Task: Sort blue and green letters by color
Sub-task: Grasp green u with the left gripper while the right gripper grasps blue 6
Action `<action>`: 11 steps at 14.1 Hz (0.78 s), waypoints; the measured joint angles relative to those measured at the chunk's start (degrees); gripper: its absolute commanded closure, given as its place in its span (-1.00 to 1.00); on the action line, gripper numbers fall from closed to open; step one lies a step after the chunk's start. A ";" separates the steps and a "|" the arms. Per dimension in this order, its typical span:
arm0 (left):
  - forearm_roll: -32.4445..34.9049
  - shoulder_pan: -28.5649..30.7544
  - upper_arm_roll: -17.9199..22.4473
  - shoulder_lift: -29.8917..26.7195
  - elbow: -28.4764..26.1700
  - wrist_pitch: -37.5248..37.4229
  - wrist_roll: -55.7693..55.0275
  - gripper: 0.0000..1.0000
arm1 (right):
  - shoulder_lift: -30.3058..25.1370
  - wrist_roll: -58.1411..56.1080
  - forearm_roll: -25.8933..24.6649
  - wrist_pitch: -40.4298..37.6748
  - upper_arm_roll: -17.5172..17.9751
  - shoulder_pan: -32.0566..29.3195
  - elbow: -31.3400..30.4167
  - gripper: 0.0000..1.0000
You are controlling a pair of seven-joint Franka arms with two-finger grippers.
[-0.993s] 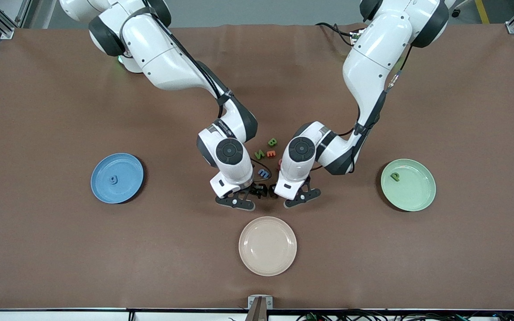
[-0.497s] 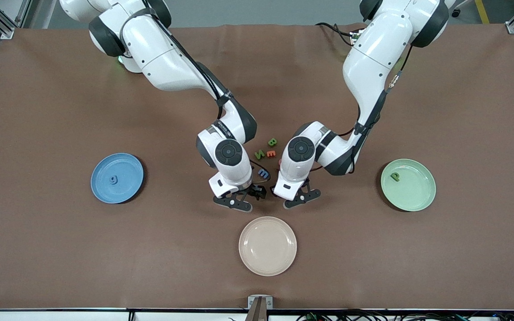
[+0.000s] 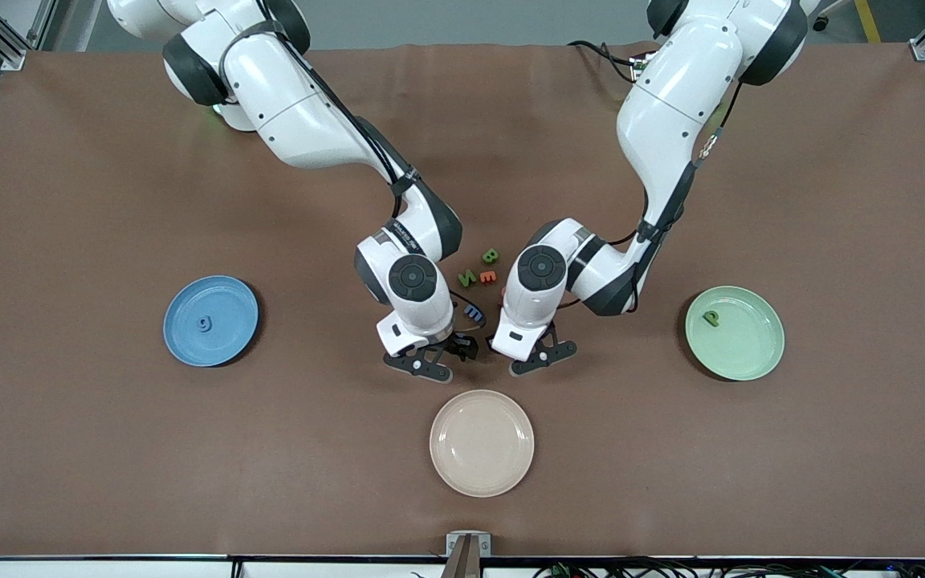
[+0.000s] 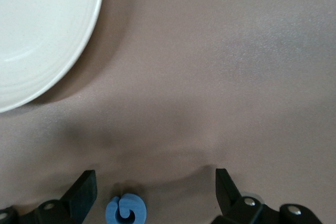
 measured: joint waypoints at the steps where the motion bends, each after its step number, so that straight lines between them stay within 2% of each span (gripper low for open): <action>1: 0.00 0.01 0.00 -0.01 0.00 0.00 -0.02 0.67 | 0.04 0.33 0.01 0.44 0.02 0.01 -0.01 -1.00; 7: 0.00 0.55 -0.01 -0.18 -0.24 -0.02 -0.15 0.74 | 0.31 2.86 0.01 1.80 0.16 1.65 -0.34 -1.00; 11: 0.00 4.64 -0.77 -2.88 -3.65 -0.07 1.38 0.75 | 0.34 3.13 -0.03 1.80 0.16 2.45 -0.58 -0.90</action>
